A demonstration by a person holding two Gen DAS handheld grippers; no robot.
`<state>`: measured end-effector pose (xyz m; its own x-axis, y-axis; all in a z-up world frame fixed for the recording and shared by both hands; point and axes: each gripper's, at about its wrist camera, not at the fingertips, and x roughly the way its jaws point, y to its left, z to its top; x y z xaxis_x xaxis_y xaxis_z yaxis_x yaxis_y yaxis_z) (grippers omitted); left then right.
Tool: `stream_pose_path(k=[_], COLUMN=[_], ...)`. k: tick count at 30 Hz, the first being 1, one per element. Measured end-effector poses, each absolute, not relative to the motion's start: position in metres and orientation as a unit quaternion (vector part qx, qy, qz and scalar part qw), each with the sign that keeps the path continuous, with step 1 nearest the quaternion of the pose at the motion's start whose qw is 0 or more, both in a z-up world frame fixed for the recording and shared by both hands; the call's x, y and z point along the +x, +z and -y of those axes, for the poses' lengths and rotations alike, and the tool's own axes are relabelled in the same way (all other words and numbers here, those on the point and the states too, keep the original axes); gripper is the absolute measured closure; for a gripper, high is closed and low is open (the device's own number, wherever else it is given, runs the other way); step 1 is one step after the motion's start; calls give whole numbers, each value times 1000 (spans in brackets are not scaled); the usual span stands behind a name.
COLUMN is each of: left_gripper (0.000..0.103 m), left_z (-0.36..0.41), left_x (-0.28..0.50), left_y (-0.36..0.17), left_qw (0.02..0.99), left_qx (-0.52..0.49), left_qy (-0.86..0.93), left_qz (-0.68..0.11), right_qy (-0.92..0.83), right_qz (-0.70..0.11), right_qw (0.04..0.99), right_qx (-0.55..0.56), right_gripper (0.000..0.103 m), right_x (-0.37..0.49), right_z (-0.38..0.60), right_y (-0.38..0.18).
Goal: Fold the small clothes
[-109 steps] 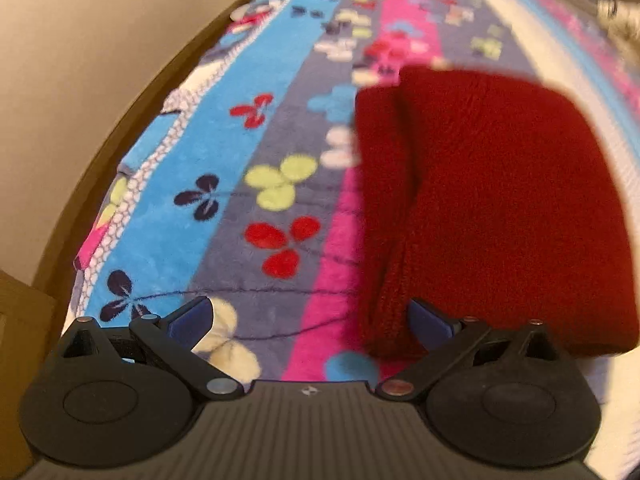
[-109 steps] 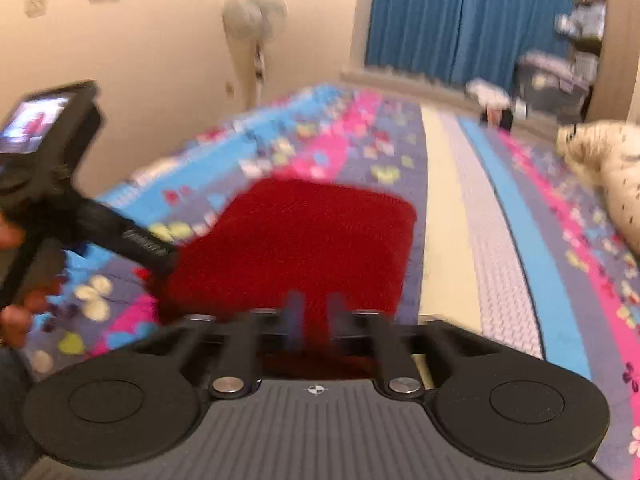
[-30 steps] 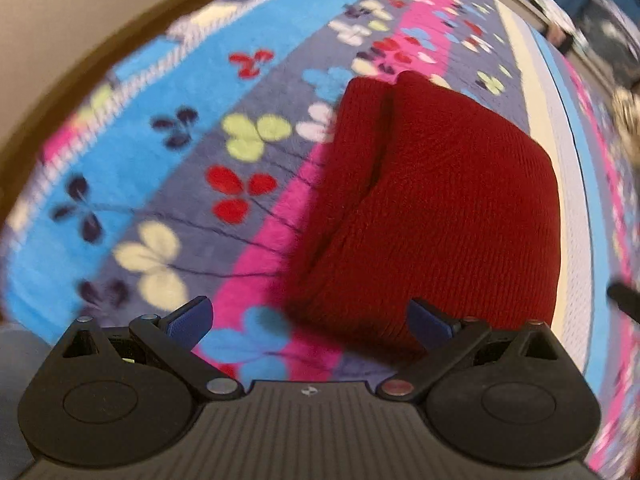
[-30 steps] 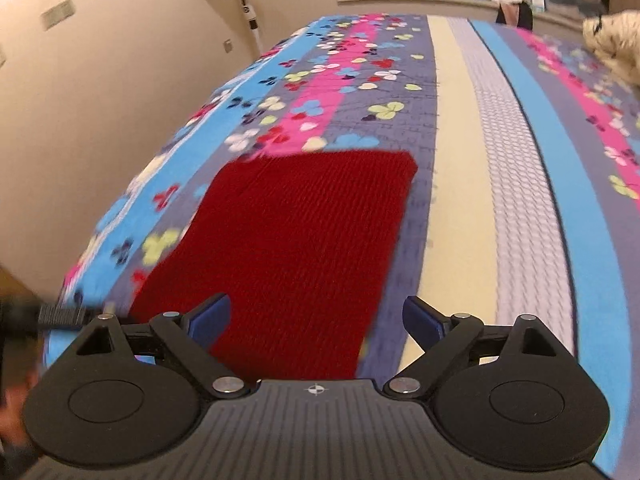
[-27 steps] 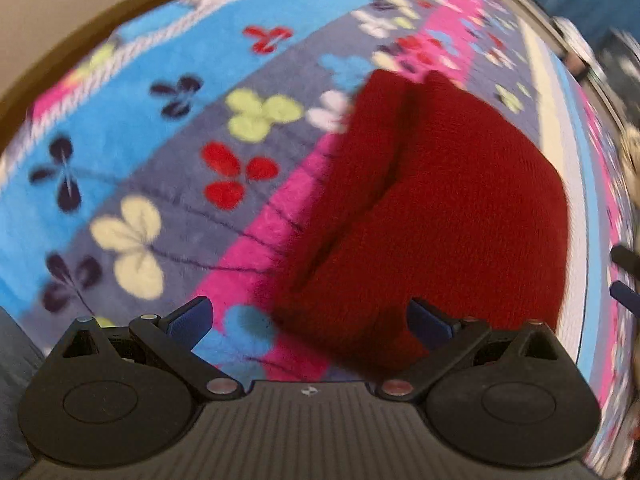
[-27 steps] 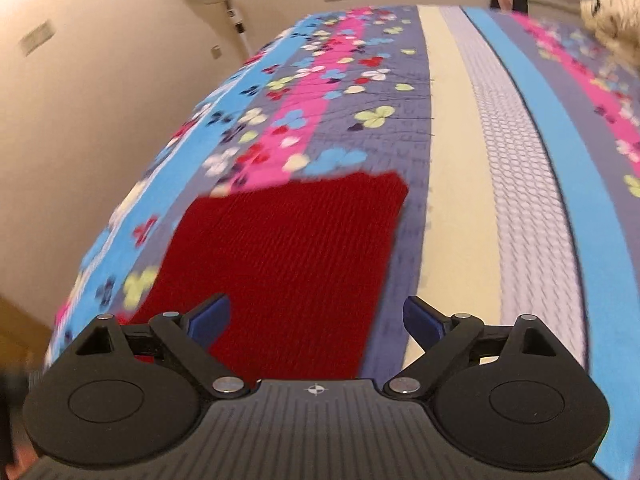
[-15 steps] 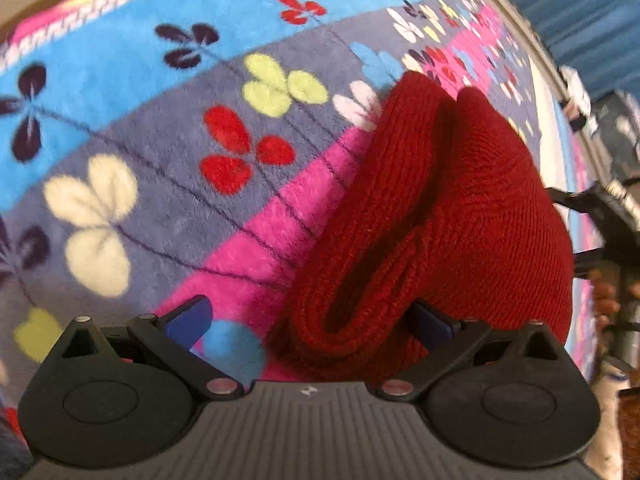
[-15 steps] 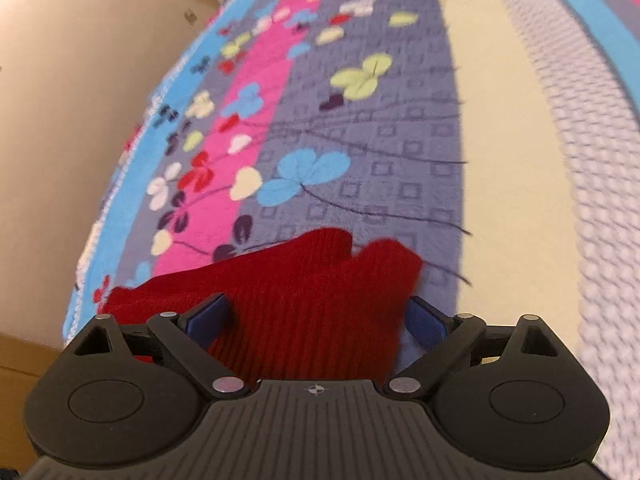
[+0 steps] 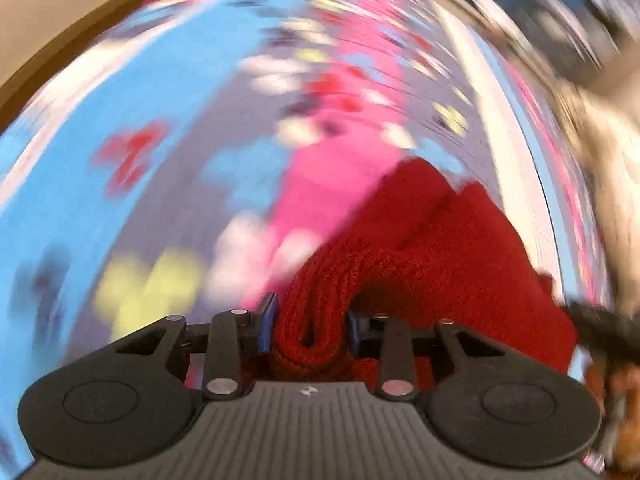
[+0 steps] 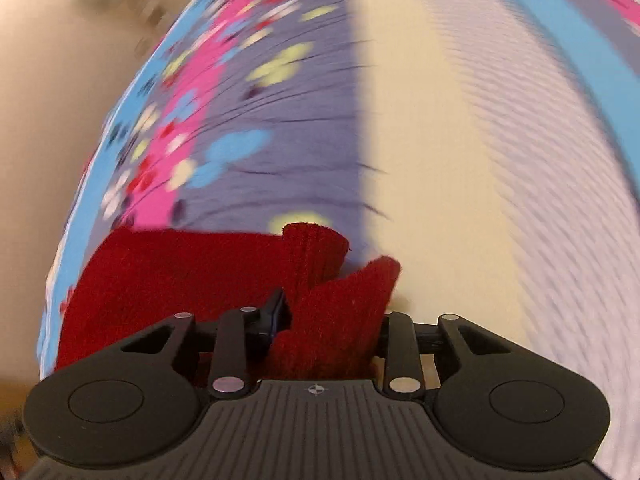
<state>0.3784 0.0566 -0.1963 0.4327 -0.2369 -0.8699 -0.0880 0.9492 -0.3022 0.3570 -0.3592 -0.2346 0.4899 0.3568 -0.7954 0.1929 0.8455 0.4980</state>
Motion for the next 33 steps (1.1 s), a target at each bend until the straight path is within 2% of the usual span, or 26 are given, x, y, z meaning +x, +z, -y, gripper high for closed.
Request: stream_pose_path(k=[3, 5, 7, 8, 9, 10, 12, 13, 14, 16, 17, 18, 19, 20, 21, 22, 23, 26, 28, 29, 31, 32, 33], left_gripper=[64, 60, 56, 52, 46, 41, 13, 11, 11, 11, 15, 27, 36, 60, 79, 81, 84, 85, 84, 79, 61, 38, 15], left_z=[-19, 10, 25, 27, 23, 16, -5, -13, -19, -19, -17, -15, -13, -12, -11, -16, -21, -41, -52, -53, -47, -44, -43], left_x=[451, 474, 477, 475, 471, 468, 464, 462, 462, 465, 465, 463, 460, 456, 453, 449, 444, 427, 426, 431, 443, 446, 448], left_y=[-197, -196, -196, -194, -193, -191, -189, -191, -195, -198, -200, -202, -200, -197, -194, -190, -185, -164, -165, -174, -195, -202, -206], left_qw=[826, 827, 829, 832, 835, 838, 839, 836, 832, 831, 831, 831, 832, 837, 841, 842, 844, 863, 865, 860, 851, 851, 852], left_qx=[-71, -42, -21, -14, -13, -21, -65, -89, -111, -123, -127, -133, -136, -127, -114, -116, -123, -127, -137, -139, -128, -120, -116], left_qy=[-125, -156, -163, -160, -159, -158, -157, -163, -170, -173, -175, -177, -179, -173, -164, -162, -161, -144, -134, -125, -104, -90, -69], left_qz=[-545, -539, -534, -532, -527, -521, -517, -516, -515, -514, -512, -510, -508, -503, -503, -502, -496, -468, -463, -474, -498, -504, -507], right_qy=[-25, -63, -87, -98, -103, -101, -105, -104, -93, -52, -27, -12, 6, 31, 46, 63, 87, 112, 117, 103, 73, 65, 55], right_qz=[-449, -406, -384, -383, -389, -395, -380, -367, -360, -363, -365, -373, -383, -397, -410, -422, -435, -408, -393, -408, -437, -427, -417], right_qw=[804, 794, 790, 793, 800, 806, 830, 843, 855, 863, 864, 860, 851, 838, 830, 825, 824, 861, 875, 873, 868, 873, 881], right_qx=[388, 447, 470, 463, 445, 429, 394, 378, 363, 348, 346, 348, 360, 374, 375, 371, 354, 282, 256, 247, 227, 224, 217], right_gripper=[71, 71, 64, 50, 39, 36, 30, 26, 19, 17, 13, 12, 12, 13, 18, 28, 73, 81, 81, 81, 75, 68, 55], right_x=[259, 198, 165, 162, 166, 174, 189, 197, 210, 237, 255, 269, 284, 301, 313, 327, 338, 350, 357, 364, 375, 371, 365], right_z=[376, 365, 350, 349, 353, 359, 374, 379, 383, 386, 385, 386, 386, 382, 378, 370, 360, 326, 311, 307, 303, 304, 305], right_y=[-241, -245, -249, -247, -244, -239, -225, -218, -209, -203, -201, -202, -204, -210, -215, -220, -225, -201, -192, -198, -216, -221, -220])
